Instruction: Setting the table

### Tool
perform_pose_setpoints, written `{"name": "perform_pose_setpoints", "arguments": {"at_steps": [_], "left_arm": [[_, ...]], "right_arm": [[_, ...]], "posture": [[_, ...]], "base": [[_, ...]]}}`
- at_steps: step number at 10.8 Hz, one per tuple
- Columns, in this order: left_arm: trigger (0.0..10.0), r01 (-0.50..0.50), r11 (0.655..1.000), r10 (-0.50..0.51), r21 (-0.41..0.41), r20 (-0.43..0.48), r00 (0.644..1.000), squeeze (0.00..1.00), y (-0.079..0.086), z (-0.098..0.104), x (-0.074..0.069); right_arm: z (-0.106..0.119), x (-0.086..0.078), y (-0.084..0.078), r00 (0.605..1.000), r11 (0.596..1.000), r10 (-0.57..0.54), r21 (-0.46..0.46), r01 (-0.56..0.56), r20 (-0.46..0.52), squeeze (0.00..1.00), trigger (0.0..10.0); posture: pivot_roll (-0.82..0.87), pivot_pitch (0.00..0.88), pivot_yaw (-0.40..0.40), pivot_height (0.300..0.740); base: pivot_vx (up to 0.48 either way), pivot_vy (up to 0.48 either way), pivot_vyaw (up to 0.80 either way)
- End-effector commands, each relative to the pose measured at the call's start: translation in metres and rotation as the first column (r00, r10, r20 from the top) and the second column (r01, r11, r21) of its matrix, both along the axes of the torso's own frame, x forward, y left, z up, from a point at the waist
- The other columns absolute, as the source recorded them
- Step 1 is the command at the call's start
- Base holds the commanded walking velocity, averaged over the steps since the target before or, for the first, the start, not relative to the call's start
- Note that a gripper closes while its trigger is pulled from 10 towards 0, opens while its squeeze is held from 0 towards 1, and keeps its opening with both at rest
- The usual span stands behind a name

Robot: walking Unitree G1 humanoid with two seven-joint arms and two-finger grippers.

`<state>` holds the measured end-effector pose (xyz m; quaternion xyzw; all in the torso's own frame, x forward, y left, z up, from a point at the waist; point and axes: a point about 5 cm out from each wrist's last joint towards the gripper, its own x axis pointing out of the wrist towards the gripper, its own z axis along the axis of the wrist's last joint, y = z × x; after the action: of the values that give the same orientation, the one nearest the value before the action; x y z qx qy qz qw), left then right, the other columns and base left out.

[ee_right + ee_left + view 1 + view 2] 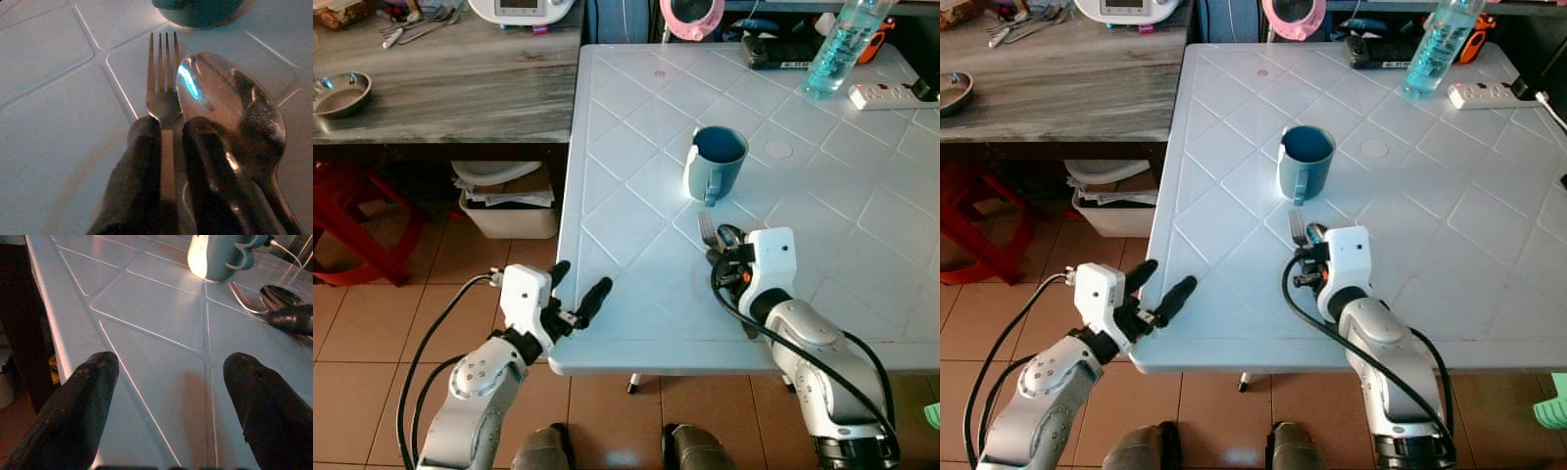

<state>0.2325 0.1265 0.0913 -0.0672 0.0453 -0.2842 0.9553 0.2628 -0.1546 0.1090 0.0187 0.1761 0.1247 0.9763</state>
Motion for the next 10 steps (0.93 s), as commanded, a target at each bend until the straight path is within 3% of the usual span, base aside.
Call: {"name": "perform_pose_setpoints", "arguments": {"at_steps": [1, 5, 6, 7, 10], "left_arm": [[10.0, 0.02, 1.0, -0.02, 0.008, 0.014, 1.0, 0.0, -0.001, 0.004, -0.002], [10.0, 0.029, 1.0, -0.029, 0.01, 0.012, 1.0, 0.0, -0.002, 0.003, -0.002], [10.0, 0.03, 0.999, -0.03, 0.011, 0.013, 0.999, 0.0, -0.003, 0.003, -0.002], [10.0, 0.029, 0.999, -0.029, 0.013, 0.014, 0.999, 0.0, -0.003, 0.003, -0.002], [10.0, 0.015, 1.0, -0.016, 0.024, 0.017, 1.0, 0.0, -0.002, 0.003, 0.001]], "right_arm": [[-0.033, -0.014, 0.004, 0.981, 1.0, 0.024, 0.023, -0.02, -0.193, 0.0, 0.0], [-0.034, -0.012, -0.001, 0.972, 0.998, -0.001, 0.053, 0.014, -0.233, 0.0, 0.0], [-0.031, -0.009, -0.002, 0.977, 0.997, -0.031, 0.063, 0.046, -0.211, 0.0, 0.0], [-0.02, 0.0, -0.003, 0.99, 0.992, -0.066, 0.099, 0.078, -0.123, 0.0, 0.0], [0.0, 0.013, 0.012, 0.999, 0.986, -0.035, 0.161, 0.037, -0.012, 0.0, 0.0]], "posture": [[-0.07, 0.17, 0.035, 0.74], [-0.07, 0.173, 0.036, 0.74], [-0.07, 0.173, 0.036, 0.74], [-0.07, 0.172, 0.038, 0.74], [-0.07, 0.169, 0.039, 0.74]], "base": [[0.0, 0.0, 0.0], [0.0, 0.0, 0.0], [0.0, 0.0, 0.0], [0.0, 0.0, 0.0], [0.0, 0.0, 0.0]]}}
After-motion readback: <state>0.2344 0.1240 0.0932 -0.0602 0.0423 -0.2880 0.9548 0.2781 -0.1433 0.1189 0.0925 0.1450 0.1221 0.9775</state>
